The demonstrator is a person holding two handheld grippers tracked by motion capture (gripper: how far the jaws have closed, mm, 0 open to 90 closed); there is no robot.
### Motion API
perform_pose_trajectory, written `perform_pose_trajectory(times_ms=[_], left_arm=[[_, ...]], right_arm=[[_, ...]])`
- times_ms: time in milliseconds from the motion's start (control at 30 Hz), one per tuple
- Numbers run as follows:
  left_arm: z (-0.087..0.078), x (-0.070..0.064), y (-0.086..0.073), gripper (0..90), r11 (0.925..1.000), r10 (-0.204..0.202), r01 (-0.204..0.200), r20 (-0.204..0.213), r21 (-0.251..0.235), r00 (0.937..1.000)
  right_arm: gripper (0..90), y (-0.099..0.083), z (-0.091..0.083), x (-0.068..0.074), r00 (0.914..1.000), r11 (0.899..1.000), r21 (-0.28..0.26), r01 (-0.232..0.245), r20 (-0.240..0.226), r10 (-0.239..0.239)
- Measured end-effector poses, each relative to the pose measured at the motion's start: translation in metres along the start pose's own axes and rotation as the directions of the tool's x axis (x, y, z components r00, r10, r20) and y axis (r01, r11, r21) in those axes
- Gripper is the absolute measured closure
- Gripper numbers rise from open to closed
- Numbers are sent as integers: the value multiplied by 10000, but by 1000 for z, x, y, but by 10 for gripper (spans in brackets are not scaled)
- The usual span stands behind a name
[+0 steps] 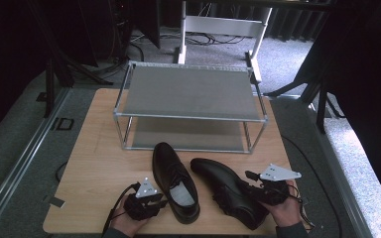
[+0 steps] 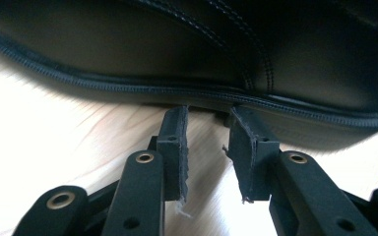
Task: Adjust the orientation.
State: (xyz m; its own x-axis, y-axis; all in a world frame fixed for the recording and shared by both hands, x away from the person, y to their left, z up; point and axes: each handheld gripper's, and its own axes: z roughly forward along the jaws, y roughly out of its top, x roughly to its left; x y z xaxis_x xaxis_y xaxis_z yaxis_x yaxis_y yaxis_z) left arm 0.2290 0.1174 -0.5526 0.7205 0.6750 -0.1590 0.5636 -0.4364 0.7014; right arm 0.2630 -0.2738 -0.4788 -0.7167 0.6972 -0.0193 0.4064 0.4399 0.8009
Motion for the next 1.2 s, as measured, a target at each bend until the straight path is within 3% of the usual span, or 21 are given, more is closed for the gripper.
perform_pose_trajectory(times_ms=[233, 667, 867, 900, 1067, 1200], left_arm=[[10, -7, 4, 626, 9995, 324, -325, 171, 31, 9993], [9, -4, 3, 616, 9998, 178, -174, 393, -97, 9991], [9, -5, 3, 589, 9997, 242, -240, 189, -79, 9995], [8, -3, 2, 588, 9998, 181, -180, 121, -84, 9998], [5, 2, 3, 585, 9999, 52, -53, -108, -105, 9999], [3, 7, 4, 577, 9997, -151, 144, -292, -219, 9995]], right_arm=[[619, 1, 1, -10, 9998, 9998, -70, -195, 66, 195], [688, 5, 9, -35, 9972, 9976, 163, -673, 329, 667], [680, 4, 12, -48, 9946, 9951, 359, -924, 518, 905], [681, 1, 13, -57, 9917, 9920, 458, -1178, 580, 1151], [679, -8, 14, -76, 9825, 9828, 447, -1793, 603, 1765], [670, -9, 12, -84, 9769, 9818, 642, -1785, 1309, 1691]])
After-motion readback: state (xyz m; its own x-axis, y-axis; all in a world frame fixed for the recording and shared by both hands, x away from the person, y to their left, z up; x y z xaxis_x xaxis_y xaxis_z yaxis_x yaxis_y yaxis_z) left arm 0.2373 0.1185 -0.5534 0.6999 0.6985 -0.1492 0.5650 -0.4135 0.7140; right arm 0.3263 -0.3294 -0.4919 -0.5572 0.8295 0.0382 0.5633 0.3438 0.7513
